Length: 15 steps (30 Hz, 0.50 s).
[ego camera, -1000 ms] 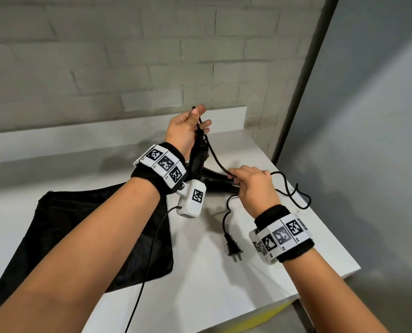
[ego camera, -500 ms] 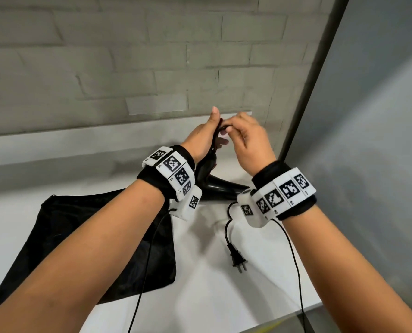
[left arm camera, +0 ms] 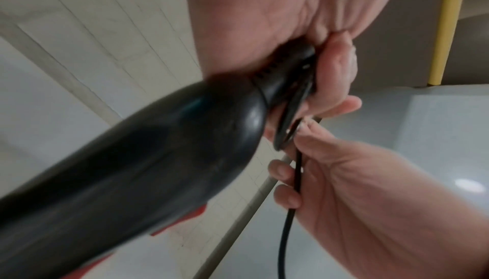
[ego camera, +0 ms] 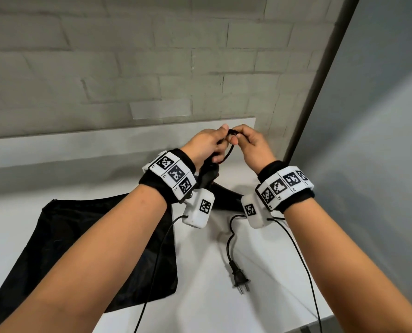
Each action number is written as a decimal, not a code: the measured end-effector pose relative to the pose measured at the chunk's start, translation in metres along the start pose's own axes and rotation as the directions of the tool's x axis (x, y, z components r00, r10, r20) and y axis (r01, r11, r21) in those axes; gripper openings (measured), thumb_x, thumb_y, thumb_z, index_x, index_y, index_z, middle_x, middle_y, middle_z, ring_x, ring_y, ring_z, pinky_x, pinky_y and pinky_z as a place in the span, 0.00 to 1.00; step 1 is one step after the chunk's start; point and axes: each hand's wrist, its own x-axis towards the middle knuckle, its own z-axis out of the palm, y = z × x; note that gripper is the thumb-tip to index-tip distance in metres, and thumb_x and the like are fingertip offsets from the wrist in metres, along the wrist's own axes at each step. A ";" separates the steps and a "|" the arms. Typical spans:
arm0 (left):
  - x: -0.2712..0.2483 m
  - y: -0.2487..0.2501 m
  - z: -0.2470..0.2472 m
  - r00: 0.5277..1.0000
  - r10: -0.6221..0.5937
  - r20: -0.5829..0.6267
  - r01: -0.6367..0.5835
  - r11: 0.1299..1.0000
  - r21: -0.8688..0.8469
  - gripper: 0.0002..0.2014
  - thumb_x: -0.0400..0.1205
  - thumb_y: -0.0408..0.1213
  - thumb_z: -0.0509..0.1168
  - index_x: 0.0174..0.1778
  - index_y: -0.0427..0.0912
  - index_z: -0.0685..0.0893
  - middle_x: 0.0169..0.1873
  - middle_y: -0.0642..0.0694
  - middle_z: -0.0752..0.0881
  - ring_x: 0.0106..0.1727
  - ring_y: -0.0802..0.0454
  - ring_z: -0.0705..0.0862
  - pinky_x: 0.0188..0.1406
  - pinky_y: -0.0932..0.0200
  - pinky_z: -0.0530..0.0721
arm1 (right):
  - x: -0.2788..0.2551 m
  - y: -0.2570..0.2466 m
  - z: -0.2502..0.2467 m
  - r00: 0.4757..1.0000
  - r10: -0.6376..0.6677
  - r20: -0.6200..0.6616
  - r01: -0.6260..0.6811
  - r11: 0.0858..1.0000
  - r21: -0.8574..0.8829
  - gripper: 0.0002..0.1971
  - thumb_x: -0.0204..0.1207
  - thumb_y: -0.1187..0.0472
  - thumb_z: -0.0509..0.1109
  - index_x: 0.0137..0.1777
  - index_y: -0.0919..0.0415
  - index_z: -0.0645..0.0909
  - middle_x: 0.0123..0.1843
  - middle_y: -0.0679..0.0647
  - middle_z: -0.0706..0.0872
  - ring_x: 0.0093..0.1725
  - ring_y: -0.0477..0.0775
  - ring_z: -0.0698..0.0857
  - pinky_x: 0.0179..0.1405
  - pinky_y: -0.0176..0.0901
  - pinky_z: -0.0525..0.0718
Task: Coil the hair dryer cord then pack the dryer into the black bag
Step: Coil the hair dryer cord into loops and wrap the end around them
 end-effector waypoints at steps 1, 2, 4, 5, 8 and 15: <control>0.000 0.001 -0.001 1.000 -0.004 0.011 0.004 1.000 -0.015 0.22 0.88 0.42 0.44 0.35 0.39 0.77 0.09 0.56 0.63 0.11 0.61 0.62 0.17 0.69 0.63 | -0.001 -0.002 0.000 1.000 -0.005 0.003 0.005 1.000 0.025 0.13 0.80 0.72 0.54 0.43 0.58 0.76 0.35 0.44 0.78 0.33 0.31 0.77 0.42 0.29 0.71; 0.000 0.002 -0.003 1.000 -0.008 0.016 0.009 0.999 -0.041 0.21 0.88 0.41 0.44 0.36 0.39 0.77 0.10 0.56 0.65 0.12 0.62 0.62 0.18 0.69 0.67 | -0.002 -0.003 0.000 1.000 -0.006 0.007 0.006 0.998 0.056 0.15 0.81 0.72 0.52 0.40 0.55 0.75 0.33 0.45 0.77 0.29 0.30 0.76 0.37 0.27 0.70; 0.001 0.004 -0.008 0.999 -0.023 0.024 0.026 0.994 -0.111 0.19 0.88 0.38 0.46 0.40 0.38 0.78 0.13 0.56 0.70 0.13 0.63 0.64 0.22 0.69 0.74 | -0.002 -0.006 0.000 1.000 -0.004 0.023 0.001 0.991 0.134 0.15 0.82 0.68 0.51 0.38 0.53 0.73 0.32 0.49 0.75 0.25 0.31 0.75 0.30 0.23 0.71; 0.001 0.006 -0.011 0.998 -0.039 0.039 0.044 0.989 -0.142 0.18 0.88 0.37 0.46 0.41 0.38 0.79 0.15 0.56 0.73 0.13 0.62 0.65 0.23 0.69 0.76 | -0.002 -0.007 0.000 1.000 -0.003 0.027 -0.002 0.986 0.168 0.14 0.82 0.65 0.52 0.38 0.53 0.73 0.32 0.50 0.74 0.25 0.31 0.75 0.28 0.22 0.71; -0.002 0.013 -0.016 0.987 -0.119 0.110 0.138 0.972 -0.188 0.19 0.88 0.38 0.45 0.43 0.37 0.79 0.17 0.56 0.73 0.14 0.61 0.65 0.24 0.68 0.75 | 0.001 -0.009 0.001 1.000 0.003 0.006 -0.004 0.979 0.202 0.15 0.81 0.66 0.52 0.37 0.53 0.74 0.33 0.50 0.76 0.28 0.34 0.75 0.33 0.23 0.73; -0.003 0.022 -0.006 0.990 -0.140 0.023 0.142 0.987 -0.076 0.22 0.86 0.48 0.49 0.26 0.46 0.66 0.08 0.58 0.58 0.10 0.61 0.55 0.12 0.69 0.61 | 0.000 -0.018 0.005 0.999 0.025 -0.047 -0.014 0.974 0.225 0.17 0.81 0.71 0.52 0.31 0.56 0.69 0.27 0.53 0.72 0.17 0.35 0.69 0.19 0.23 0.68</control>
